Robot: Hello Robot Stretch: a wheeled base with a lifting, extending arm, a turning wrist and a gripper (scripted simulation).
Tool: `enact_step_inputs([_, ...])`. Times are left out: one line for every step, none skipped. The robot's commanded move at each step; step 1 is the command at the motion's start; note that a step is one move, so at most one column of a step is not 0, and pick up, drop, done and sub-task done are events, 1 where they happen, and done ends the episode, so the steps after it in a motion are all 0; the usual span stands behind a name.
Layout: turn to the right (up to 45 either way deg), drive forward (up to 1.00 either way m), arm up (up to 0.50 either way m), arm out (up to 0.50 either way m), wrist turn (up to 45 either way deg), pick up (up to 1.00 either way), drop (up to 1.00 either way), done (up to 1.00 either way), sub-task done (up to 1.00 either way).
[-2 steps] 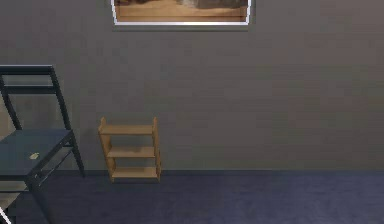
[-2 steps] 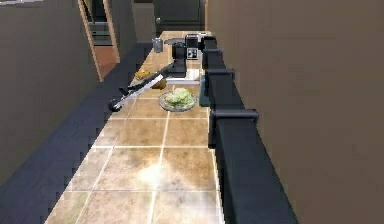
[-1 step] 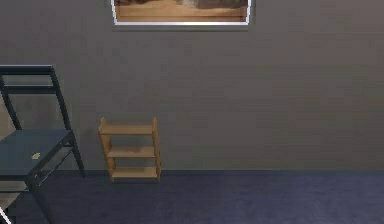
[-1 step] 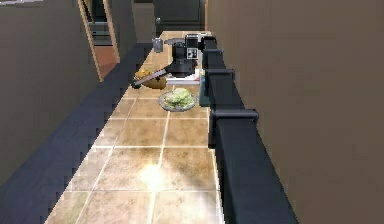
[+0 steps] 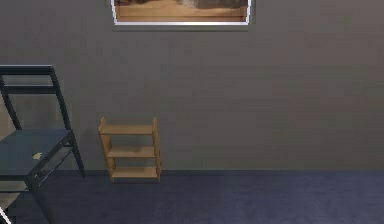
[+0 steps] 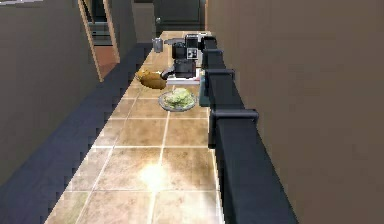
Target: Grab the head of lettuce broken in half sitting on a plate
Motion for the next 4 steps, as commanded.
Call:
enact_step_inputs([0.0,0.0,-0.14,0.0,0.0,0.0,0.0,0.0,0.0])
enact_step_inputs([0.0,0.0,0.0,0.0,0.0,1.0,0.0,0.0,0.0])
enact_step_inputs([0.0,0.0,0.1,0.0,0.0,0.0,0.0,0.0,0.0])
enact_step_inputs([0.0,0.0,0.0,0.0,0.0,0.0,0.0,1.0,0.0])
